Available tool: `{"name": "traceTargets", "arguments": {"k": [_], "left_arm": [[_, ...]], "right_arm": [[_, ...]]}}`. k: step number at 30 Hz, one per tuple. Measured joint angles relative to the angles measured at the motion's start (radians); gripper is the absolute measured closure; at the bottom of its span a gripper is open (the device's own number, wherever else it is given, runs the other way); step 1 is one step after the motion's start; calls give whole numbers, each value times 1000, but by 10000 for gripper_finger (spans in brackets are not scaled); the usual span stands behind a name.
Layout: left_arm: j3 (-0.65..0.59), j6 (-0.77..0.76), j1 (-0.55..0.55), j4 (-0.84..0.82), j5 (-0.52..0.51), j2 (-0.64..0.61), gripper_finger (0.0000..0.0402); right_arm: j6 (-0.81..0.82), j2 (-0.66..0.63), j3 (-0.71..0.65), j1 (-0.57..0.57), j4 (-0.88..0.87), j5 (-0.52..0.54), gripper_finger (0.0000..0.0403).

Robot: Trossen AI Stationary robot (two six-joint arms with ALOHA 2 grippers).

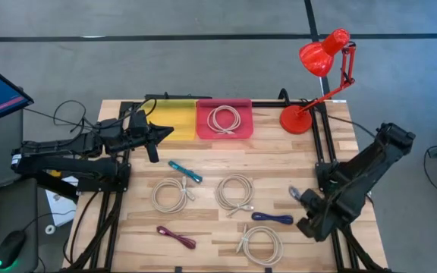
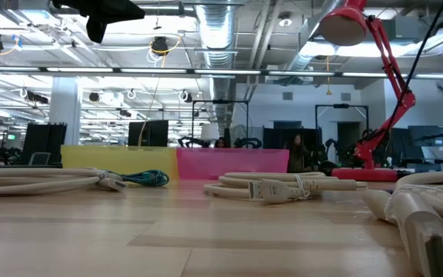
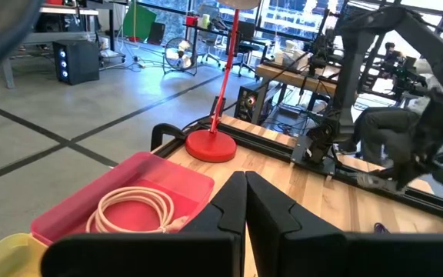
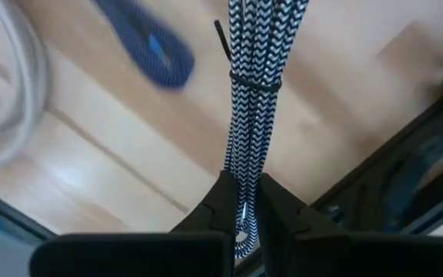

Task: Pick & Place USB Port
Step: Put the white charger cable into the yellow bin

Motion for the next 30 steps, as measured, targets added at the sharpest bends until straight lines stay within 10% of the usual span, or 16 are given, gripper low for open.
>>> {"name": "traceTargets", "arguments": {"k": [16,30], "left_arm": [[0,0,0,0,0,0,396],[0,0,0,0,0,0,396]], "right_arm": [[-351,-87,153,-294,-164,416,387],[-867,-87,155,-587,232,526,387]]}}
